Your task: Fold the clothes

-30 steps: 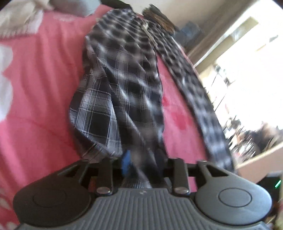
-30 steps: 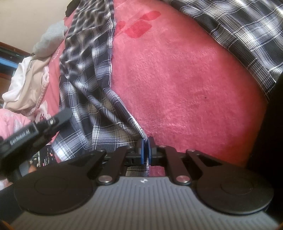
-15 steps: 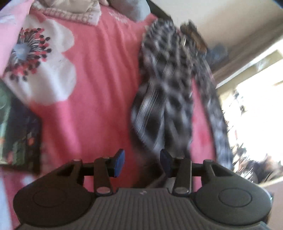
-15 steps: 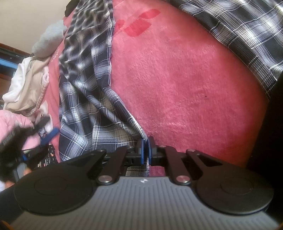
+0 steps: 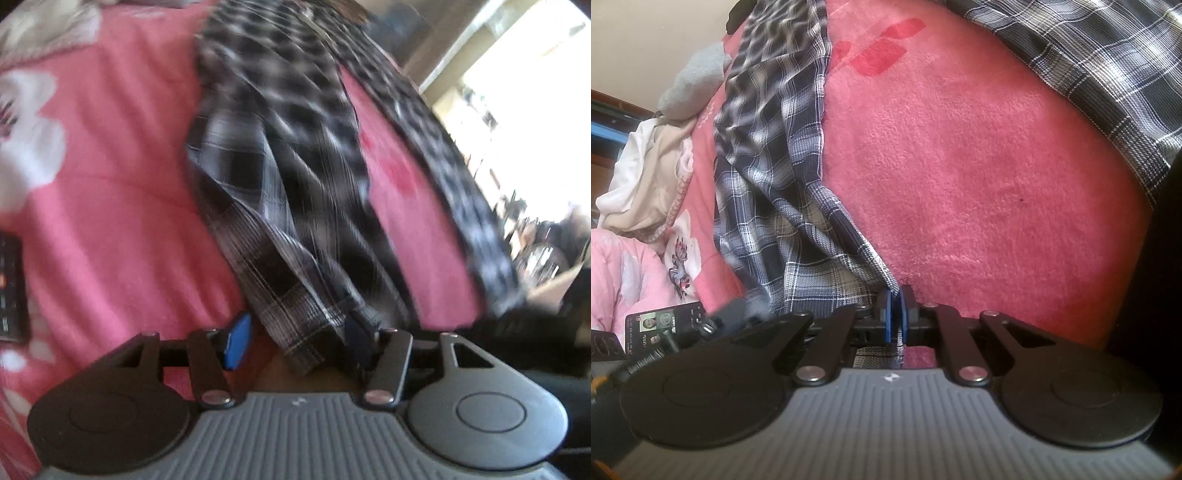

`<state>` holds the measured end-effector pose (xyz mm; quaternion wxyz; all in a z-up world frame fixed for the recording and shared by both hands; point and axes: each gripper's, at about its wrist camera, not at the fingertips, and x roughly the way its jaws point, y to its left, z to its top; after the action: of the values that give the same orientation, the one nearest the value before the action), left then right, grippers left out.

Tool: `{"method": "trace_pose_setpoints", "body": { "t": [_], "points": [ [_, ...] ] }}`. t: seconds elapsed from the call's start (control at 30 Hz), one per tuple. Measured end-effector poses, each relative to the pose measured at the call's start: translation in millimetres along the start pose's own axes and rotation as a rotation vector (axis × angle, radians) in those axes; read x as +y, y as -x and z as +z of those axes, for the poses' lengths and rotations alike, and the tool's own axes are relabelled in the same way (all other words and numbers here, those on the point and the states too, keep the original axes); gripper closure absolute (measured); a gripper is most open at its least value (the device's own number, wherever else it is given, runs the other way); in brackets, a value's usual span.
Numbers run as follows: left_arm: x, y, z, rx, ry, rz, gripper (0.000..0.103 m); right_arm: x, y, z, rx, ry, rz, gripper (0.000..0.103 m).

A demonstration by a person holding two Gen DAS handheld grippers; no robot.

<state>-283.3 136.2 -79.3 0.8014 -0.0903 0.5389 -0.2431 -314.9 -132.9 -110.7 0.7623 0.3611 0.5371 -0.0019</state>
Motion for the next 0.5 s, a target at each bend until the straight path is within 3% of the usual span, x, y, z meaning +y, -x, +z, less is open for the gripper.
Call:
{"method": "trace_pose_setpoints", "body": {
  "t": [0.27, 0.4, 0.5],
  "points": [
    [-5.4, 6.1, -0.5, -0.015, -0.018, 0.046, 0.049, -0.5, 0.5, 0.3, 0.000, -0.002, 0.004, 0.098],
    [-6.2, 4.8, 2.0, 0.007, -0.020, 0.017, 0.055, -1.0, 0.6, 0.5, 0.001, -0.006, 0.007, 0.098],
    [0.6, 0.2, 3.3, 0.018, 0.039, 0.000, 0.055, -1.3, 0.6, 0.7, 0.001, -0.008, 0.009, 0.098]
  ]
}}
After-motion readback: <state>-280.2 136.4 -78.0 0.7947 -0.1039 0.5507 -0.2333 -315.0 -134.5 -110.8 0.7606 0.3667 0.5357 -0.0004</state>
